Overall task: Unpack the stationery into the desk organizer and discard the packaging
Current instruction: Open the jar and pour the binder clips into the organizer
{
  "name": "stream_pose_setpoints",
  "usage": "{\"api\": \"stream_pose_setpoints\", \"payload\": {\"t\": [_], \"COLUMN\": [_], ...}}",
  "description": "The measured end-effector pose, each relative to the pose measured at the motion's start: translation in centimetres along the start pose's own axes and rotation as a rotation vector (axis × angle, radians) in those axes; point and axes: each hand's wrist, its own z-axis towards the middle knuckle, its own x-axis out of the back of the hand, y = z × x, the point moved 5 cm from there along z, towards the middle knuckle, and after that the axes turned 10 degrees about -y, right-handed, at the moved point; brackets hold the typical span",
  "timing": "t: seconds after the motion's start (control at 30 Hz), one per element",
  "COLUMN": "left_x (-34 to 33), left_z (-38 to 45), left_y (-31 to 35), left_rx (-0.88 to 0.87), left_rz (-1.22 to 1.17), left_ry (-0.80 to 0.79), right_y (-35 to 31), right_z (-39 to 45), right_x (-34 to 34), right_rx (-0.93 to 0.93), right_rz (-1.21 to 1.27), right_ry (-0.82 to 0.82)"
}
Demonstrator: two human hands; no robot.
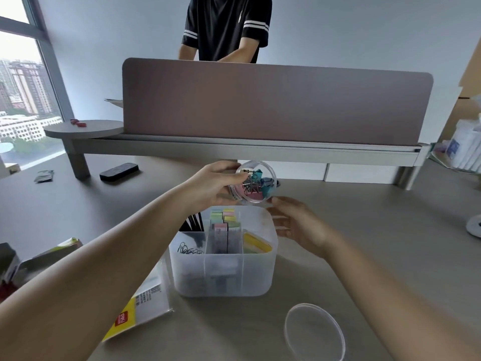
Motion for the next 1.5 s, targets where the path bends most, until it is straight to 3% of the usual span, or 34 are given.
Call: {"api": "stream_pose_setpoints", "payload": {"t": [0.47,1.5], "left_x": [0.3,-0.5], "left_z": [0.3,-0.6], "left_y": [-0.2,0.0], "left_rx": [-0.132,-0.309], "left_rz": [0.139,0.196], "left_ry": [0.045,0.029], "right_y": [-1.8,-2.8], "right_z": [1.7,1.4], "right_x": [-0.3,-0.8], "right_rx": [0.109,0.076], "right_rz": [0.156,0.335], "right_ry": [0.000,-0.019]}}
